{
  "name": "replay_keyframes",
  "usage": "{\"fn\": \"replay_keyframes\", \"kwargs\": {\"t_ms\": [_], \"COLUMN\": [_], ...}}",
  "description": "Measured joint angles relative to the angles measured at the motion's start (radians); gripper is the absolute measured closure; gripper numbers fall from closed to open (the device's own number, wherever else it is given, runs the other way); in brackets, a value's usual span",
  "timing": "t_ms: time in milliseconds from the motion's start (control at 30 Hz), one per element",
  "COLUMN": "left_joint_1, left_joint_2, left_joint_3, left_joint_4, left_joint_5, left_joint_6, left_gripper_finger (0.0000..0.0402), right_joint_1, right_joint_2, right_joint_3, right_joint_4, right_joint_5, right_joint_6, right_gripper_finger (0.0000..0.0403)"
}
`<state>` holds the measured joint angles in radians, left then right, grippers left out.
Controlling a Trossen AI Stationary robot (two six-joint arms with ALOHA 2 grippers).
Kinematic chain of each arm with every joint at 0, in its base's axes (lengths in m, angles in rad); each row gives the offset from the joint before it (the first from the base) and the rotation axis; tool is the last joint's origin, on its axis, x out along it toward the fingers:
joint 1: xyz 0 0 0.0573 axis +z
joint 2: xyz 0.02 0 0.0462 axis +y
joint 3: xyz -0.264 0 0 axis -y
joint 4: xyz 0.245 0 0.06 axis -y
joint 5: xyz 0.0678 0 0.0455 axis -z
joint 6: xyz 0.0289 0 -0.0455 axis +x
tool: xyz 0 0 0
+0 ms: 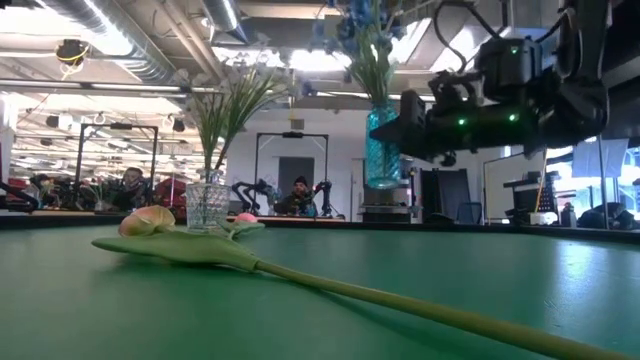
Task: Sort flowers into vase by color
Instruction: Adjust the blue vase
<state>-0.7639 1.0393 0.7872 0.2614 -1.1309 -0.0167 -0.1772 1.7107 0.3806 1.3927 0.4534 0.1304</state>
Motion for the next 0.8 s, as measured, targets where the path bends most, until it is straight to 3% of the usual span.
{"fn": "replay_keyframes", "kwargs": {"t_ms": [133, 400, 633, 800], "left_joint_1": [0.0, 0.0, 0.0, 0.008], "left_joint_2": [0.0, 0.0, 0.002, 0.002], "left_joint_3": [0.0, 0.0, 0.0, 0.0], "left_joint_4": [-0.013, -0.086, -0.098, -0.119], "left_joint_5": [0.0, 0.0, -0.001, -0.001], "left_joint_6": [-0.01, -0.095, -0.112, -0.114], "left_gripper_finger": [0.0357, 0.0357, 0.0357, 0.0357], "right_joint_1": [0.0, 0.008, 0.001, -0.017], "right_joint_2": [0.073, 0.02, 0.022, 0.103], "right_joint_3": [0.022, 0.041, 0.047, 0.084], "right_joint_4": [0.138, 0.146, -0.001, -0.012], "right_joint_5": [-0.053, -0.131, 0.038, 0.055], "right_joint_6": [-0.004, -0.056, -0.087, -0.046], "right_gripper_finger": [0.0159, 0.0159, 0.0159, 0.0159]}}
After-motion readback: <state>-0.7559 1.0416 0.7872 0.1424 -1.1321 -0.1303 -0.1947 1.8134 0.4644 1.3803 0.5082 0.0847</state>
